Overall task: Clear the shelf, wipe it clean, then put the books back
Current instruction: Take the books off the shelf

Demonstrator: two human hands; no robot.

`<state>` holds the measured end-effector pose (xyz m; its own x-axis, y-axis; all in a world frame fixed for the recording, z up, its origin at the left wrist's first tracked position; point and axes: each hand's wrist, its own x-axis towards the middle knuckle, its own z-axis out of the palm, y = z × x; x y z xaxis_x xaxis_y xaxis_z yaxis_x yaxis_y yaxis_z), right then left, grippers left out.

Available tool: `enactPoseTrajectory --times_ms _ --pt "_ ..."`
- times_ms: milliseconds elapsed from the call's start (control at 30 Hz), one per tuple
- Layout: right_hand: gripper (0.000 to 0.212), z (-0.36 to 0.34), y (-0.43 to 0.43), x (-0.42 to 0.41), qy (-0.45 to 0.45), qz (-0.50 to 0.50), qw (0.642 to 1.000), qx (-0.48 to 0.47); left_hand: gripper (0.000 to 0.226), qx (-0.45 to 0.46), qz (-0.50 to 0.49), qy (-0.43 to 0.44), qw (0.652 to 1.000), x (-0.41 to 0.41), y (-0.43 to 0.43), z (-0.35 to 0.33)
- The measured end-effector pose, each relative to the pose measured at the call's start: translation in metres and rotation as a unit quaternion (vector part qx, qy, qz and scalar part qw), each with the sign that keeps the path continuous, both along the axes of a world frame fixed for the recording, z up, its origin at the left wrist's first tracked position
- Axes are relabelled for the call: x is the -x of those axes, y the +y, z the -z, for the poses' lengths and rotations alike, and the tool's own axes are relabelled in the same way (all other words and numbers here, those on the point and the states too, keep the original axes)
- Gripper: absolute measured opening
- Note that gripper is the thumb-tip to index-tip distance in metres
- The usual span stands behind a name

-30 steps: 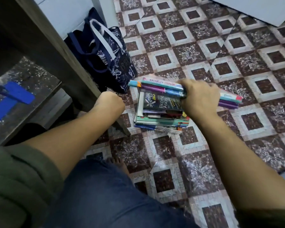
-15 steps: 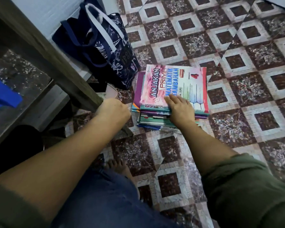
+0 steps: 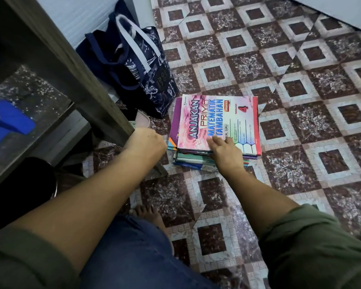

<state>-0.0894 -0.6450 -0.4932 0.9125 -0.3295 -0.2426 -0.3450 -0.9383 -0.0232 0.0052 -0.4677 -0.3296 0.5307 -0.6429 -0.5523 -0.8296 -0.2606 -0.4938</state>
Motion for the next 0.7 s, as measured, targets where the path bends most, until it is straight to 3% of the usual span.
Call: enactPoseTrajectory --times_ms 167,233,333,400,500,600,700 --pt "0.063 0.0 0.005 0.001 0.001 -0.001 1.0 -0.004 0.025 -0.001 0.012 0.007 1.0 -0.003 0.004 0.004" --pt "0.062 -0.009 0.011 -0.003 0.028 0.015 0.999 -0.016 0.022 0.003 0.072 0.03 0.997 -0.002 0.014 0.002" --pt "0.059 -0.037 0.041 -0.005 0.067 0.028 0.997 -0.034 0.027 0.132 0.23 0.07 0.962 -0.003 0.051 -0.001" --pt "0.053 -0.064 0.068 -0.002 0.042 -0.008 0.997 -0.065 0.035 0.222 0.237 0.071 0.943 -0.002 0.089 -0.003" --pt "0.041 -0.113 0.114 0.003 -0.002 -0.076 0.987 -0.141 0.01 0.315 0.061 0.053 0.945 0.009 0.151 -0.017" --pt "0.036 -0.162 0.154 -0.002 -0.049 -0.166 0.973 -0.15 0.03 0.365 -0.2 0.041 0.908 0.021 0.224 -0.038" --pt "0.036 -0.21 0.199 -0.011 -0.086 -0.261 0.95 -0.151 0.04 0.381 -0.336 -0.01 0.861 0.043 0.304 -0.07"
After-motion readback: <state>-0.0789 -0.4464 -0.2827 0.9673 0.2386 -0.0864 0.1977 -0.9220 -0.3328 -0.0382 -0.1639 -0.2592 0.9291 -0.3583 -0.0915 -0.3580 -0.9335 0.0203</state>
